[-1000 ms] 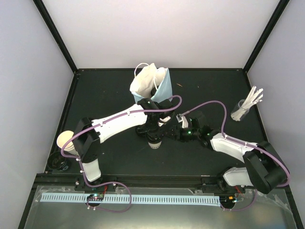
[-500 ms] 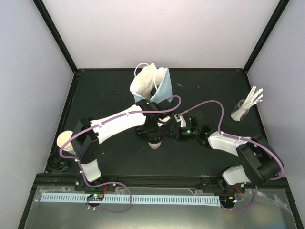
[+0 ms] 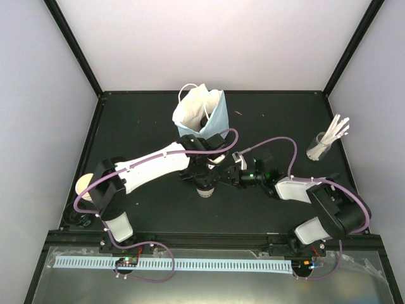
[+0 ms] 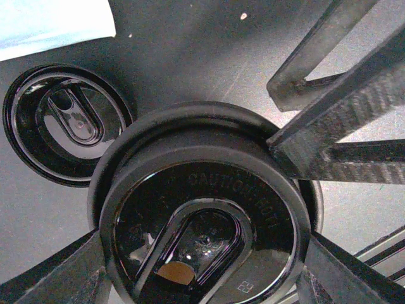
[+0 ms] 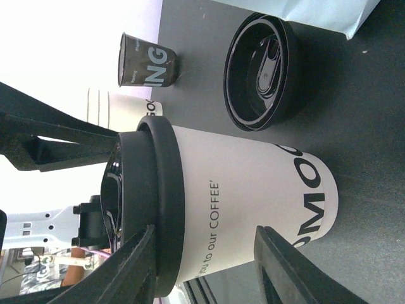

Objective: Pack the takeout coffee

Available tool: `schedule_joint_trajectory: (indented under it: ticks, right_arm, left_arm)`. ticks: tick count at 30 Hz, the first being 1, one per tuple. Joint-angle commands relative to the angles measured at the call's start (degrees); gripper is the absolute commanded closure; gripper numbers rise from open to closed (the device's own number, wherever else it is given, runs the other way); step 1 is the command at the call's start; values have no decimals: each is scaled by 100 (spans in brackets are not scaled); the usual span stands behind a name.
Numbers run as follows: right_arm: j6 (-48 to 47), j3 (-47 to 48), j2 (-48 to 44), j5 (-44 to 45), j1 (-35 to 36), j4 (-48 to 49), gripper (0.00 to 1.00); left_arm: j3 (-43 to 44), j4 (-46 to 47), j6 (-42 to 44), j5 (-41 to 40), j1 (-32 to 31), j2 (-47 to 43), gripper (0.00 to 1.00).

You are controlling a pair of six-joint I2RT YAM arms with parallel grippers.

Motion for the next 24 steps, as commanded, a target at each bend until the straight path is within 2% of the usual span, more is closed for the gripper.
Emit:
schedule_joint_trajectory:
  ticks: [1,8,24]
  right_arm:
    - [-153,192,488,739,-42,-1259,56]
    - [-222,701,673,586,-96,-1413,55]
    - [-127,1213,1477,271,-93,-977,55]
  left_arm:
    - [-525,428,276,793,-254,529,27]
    - [-532,513,346,901,-263,544,27]
    - [-534,560,428,967,-306,500,27]
